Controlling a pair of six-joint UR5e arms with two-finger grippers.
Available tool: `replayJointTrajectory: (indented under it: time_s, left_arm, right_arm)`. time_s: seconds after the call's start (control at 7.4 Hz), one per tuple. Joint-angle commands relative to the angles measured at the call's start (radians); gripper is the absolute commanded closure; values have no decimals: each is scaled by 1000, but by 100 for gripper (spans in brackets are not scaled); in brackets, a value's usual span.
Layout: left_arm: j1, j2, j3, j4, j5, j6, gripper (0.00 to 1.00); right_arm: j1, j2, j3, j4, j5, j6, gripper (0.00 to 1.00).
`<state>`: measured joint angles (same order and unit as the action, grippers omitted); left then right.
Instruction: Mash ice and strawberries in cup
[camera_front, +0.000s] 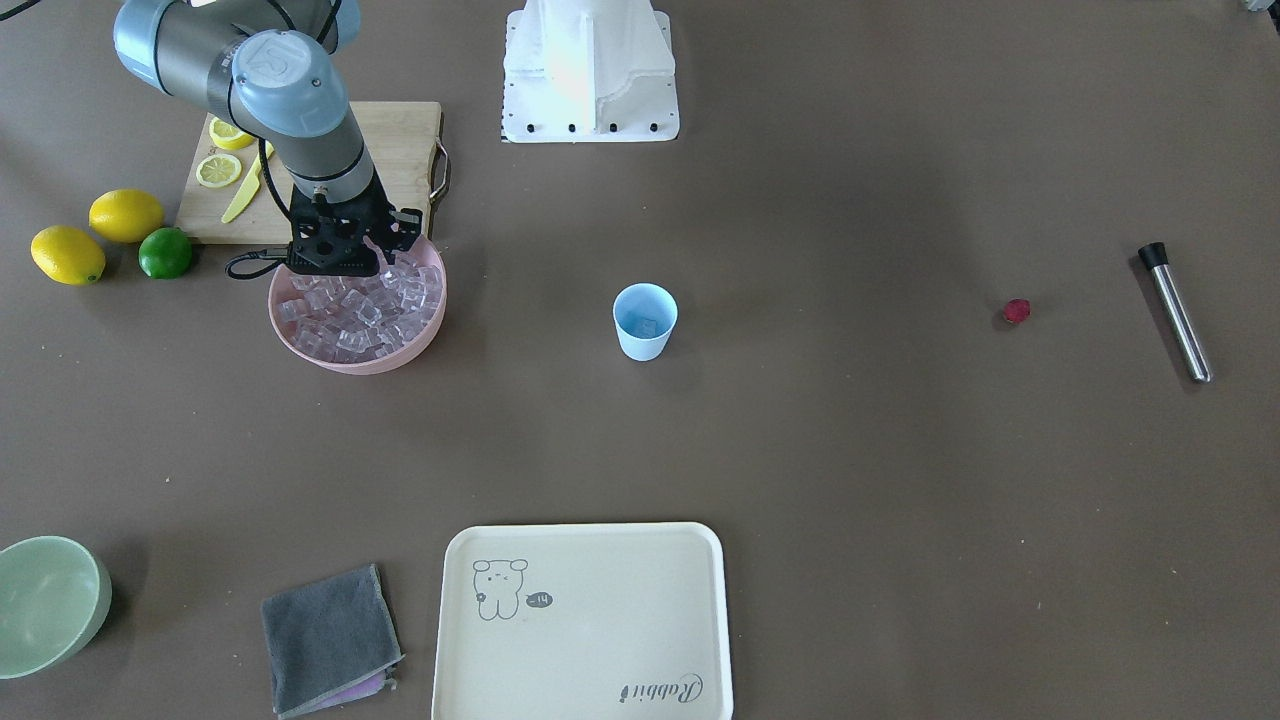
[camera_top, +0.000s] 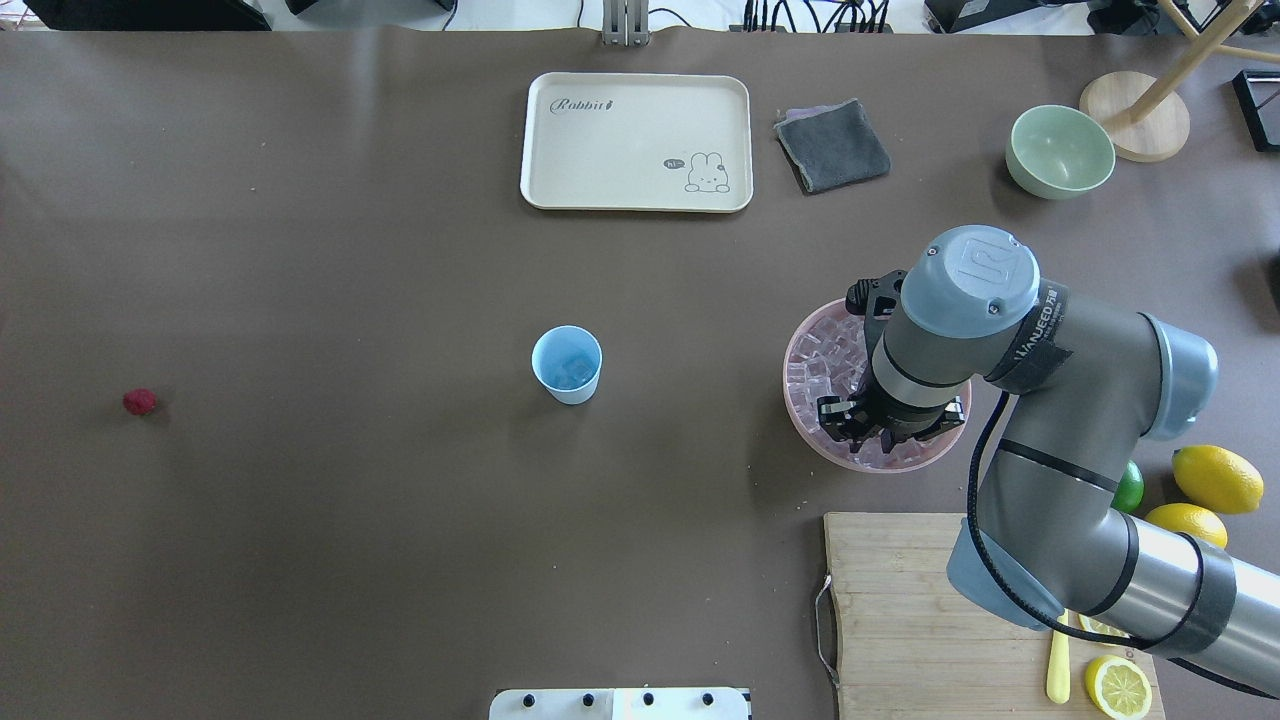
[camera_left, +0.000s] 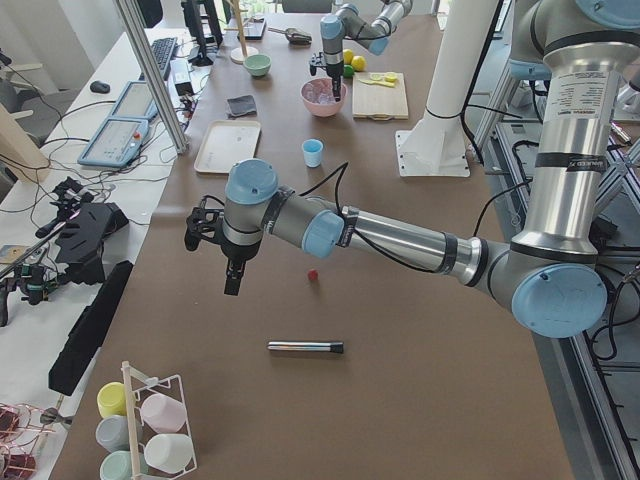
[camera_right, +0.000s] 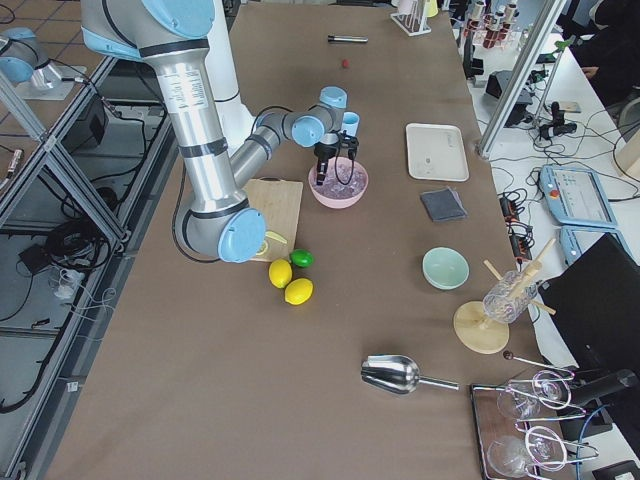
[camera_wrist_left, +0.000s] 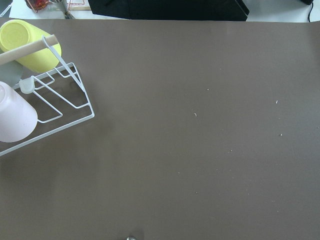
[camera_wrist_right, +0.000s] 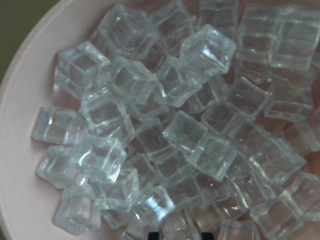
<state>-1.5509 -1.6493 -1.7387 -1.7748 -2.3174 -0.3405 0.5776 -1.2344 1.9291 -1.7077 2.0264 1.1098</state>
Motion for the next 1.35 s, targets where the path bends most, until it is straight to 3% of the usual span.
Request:
replayJointTrajectory:
  time_s: [0.0, 0.68, 0.95, 1.22]
  left_arm:
    - [0, 2, -1, 0, 0, 0, 1]
    - [-2, 3, 2, 0, 1, 3, 1]
    - [-2, 2, 2, 0, 3, 3, 1]
    - [-2, 2, -1, 0, 3, 5, 1]
  right_arm:
    - [-1, 0, 2, -1, 0, -2, 60]
    - [-15, 1, 2, -3, -14, -5, 50]
    - [-13, -2, -2, -3, -15, -7, 51]
    - [-16, -14, -4, 2, -15, -7, 58]
